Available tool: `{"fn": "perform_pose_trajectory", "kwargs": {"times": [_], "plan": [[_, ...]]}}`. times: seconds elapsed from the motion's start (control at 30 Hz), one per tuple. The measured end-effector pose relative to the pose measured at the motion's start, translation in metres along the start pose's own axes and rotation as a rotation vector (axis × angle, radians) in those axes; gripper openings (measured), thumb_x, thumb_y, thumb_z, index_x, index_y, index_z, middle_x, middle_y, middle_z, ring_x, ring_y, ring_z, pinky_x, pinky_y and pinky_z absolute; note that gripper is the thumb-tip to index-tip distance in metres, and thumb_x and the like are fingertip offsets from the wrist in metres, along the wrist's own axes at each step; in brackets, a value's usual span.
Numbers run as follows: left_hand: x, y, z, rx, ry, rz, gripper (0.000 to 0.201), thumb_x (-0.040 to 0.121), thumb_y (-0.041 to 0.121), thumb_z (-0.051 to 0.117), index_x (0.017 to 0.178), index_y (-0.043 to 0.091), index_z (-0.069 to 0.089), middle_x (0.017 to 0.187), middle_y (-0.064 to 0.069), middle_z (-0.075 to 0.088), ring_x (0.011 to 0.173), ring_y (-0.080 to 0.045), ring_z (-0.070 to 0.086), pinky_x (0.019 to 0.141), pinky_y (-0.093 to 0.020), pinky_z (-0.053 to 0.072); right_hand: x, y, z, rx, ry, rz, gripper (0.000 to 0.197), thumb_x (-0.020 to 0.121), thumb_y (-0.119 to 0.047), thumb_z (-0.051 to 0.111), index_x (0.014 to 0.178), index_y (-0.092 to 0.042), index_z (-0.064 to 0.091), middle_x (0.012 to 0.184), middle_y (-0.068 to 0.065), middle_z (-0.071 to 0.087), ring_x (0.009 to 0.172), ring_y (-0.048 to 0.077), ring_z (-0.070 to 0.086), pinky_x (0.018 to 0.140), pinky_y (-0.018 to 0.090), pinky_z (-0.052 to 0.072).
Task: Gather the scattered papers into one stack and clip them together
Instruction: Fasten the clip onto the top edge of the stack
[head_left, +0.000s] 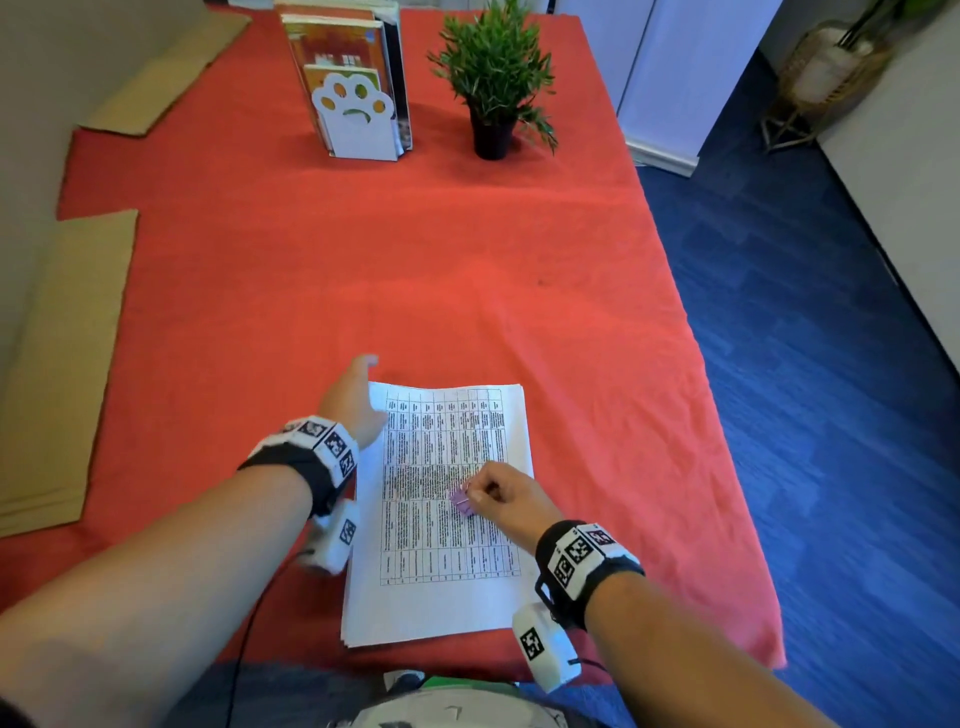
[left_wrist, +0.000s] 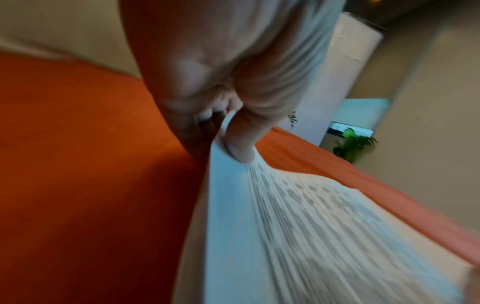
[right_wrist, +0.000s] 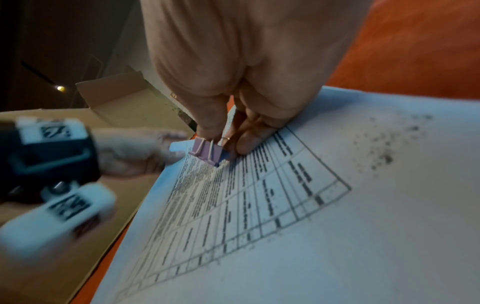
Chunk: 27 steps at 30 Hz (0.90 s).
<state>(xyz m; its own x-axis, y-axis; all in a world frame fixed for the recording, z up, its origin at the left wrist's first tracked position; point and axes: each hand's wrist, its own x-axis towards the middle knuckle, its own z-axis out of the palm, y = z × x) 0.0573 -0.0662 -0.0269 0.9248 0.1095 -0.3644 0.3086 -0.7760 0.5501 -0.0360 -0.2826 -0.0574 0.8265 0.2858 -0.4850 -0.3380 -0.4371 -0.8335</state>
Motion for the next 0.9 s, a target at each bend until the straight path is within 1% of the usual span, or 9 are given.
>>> {"fn": "perform_pose_trajectory", "kwargs": {"times": [0.1, 0.2, 0.23, 0.3, 0.37, 0.43, 0.6, 0.73, 0.9], "plan": [[0.023, 0.019, -0.004, 0.431, -0.182, 0.131, 0.048, 0.088, 0.01, 0.056, 0.133, 0.022, 0.045, 0.136, -0.003, 0.054, 0.12, -0.025, 0.054, 0.101, -0.039, 0.041, 0.001, 0.002, 0.001, 0.002, 0.004, 0.005, 0.009, 0.092, -0.014, 0.056, 0.083, -0.015, 0.056, 0.092, -0.002, 0.07, 0.09, 0.008, 0.069, 0.086, 0.039, 0.057], [0.031, 0.039, 0.004, 0.653, -0.323, 0.181, 0.03, 0.097, 0.028, 0.043, 0.126, 0.023, 0.05, 0.123, 0.002, 0.06, 0.114, -0.024, 0.056, 0.109, -0.052, 0.028, 0.003, 0.005, 0.002, -0.001, 0.029, -0.012, 0.015, 0.089, -0.016, 0.058, 0.077, -0.024, 0.057, 0.095, 0.005, 0.07, 0.091, 0.023, 0.069, 0.083, 0.045, 0.058], [0.033, 0.041, 0.009, 0.648, -0.352, 0.189, 0.029, 0.098, 0.029, 0.04, 0.124, 0.02, 0.05, 0.112, 0.002, 0.06, 0.108, -0.023, 0.057, 0.107, -0.051, 0.032, 0.003, 0.007, 0.003, 0.002, 0.035, -0.009, 0.017, 0.089, -0.015, 0.058, 0.075, -0.026, 0.058, 0.095, 0.007, 0.07, 0.091, 0.025, 0.069, 0.082, 0.046, 0.057], [0.037, 0.04, 0.017, 0.57, -0.377, 0.212, 0.026, 0.098, 0.025, 0.041, 0.119, 0.014, 0.052, 0.094, 0.001, 0.055, 0.09, -0.021, 0.056, 0.085, -0.037, 0.043, 0.004, 0.009, 0.004, 0.022, 0.046, -0.003, 0.019, 0.089, -0.012, 0.059, 0.075, -0.026, 0.059, 0.094, 0.007, 0.07, 0.09, 0.024, 0.069, 0.083, 0.045, 0.057], [0.041, 0.036, 0.02, 0.488, -0.368, 0.199, 0.024, 0.097, 0.023, 0.045, 0.116, 0.011, 0.053, 0.088, 0.002, 0.053, 0.079, -0.018, 0.052, 0.066, -0.028, 0.04, 0.005, 0.012, 0.005, 0.039, 0.058, -0.003, 0.019, 0.089, -0.012, 0.059, 0.076, -0.026, 0.06, 0.093, 0.007, 0.072, 0.089, 0.021, 0.07, 0.083, 0.043, 0.058], [0.042, 0.034, 0.018, 0.461, -0.38, 0.152, 0.023, 0.095, 0.022, 0.048, 0.115, 0.012, 0.053, 0.09, 0.002, 0.053, 0.077, -0.016, 0.052, 0.061, -0.026, 0.039, 0.006, 0.013, 0.005, 0.061, 0.071, -0.011, 0.017, 0.088, -0.01, 0.059, 0.078, -0.023, 0.061, 0.092, 0.008, 0.073, 0.087, 0.021, 0.07, 0.082, 0.04, 0.058], [0.036, 0.019, 0.015, 0.332, -0.282, 0.131, 0.015, 0.092, 0.016, 0.056, 0.105, 0.012, 0.061, 0.097, -0.002, 0.062, 0.082, -0.018, 0.055, 0.064, -0.026, 0.04, 0.003, 0.004, 0.01, 0.163, 0.076, -0.007, 0.014, 0.091, -0.001, 0.055, 0.084, -0.011, 0.063, 0.089, 0.005, 0.075, 0.083, 0.014, 0.072, 0.081, 0.027, 0.058], [0.029, 0.005, 0.02, 0.205, -0.159, 0.147, 0.01, 0.087, 0.018, 0.064, 0.096, 0.014, 0.067, 0.087, -0.001, 0.065, 0.077, -0.018, 0.058, 0.061, -0.024, 0.037, 0.005, -0.011, 0.013, 0.052, 0.095, 0.035, 0.017, 0.093, -0.01, 0.055, 0.101, -0.009, 0.07, 0.079, -0.006, 0.07, 0.069, -0.001, 0.065, 0.064, 0.011, 0.052], [0.023, 0.0, 0.023, 0.086, -0.068, 0.156, 0.01, 0.085, 0.015, 0.067, 0.093, 0.013, 0.072, 0.091, -0.003, 0.071, 0.081, -0.018, 0.061, 0.071, -0.026, 0.044, 0.03, -0.047, -0.002, -0.127, 0.221, -0.056, 0.013, 0.09, -0.015, 0.062, 0.098, -0.014, 0.073, 0.083, -0.017, 0.062, 0.08, 0.005, 0.064, 0.08, 0.03, 0.059]]}}
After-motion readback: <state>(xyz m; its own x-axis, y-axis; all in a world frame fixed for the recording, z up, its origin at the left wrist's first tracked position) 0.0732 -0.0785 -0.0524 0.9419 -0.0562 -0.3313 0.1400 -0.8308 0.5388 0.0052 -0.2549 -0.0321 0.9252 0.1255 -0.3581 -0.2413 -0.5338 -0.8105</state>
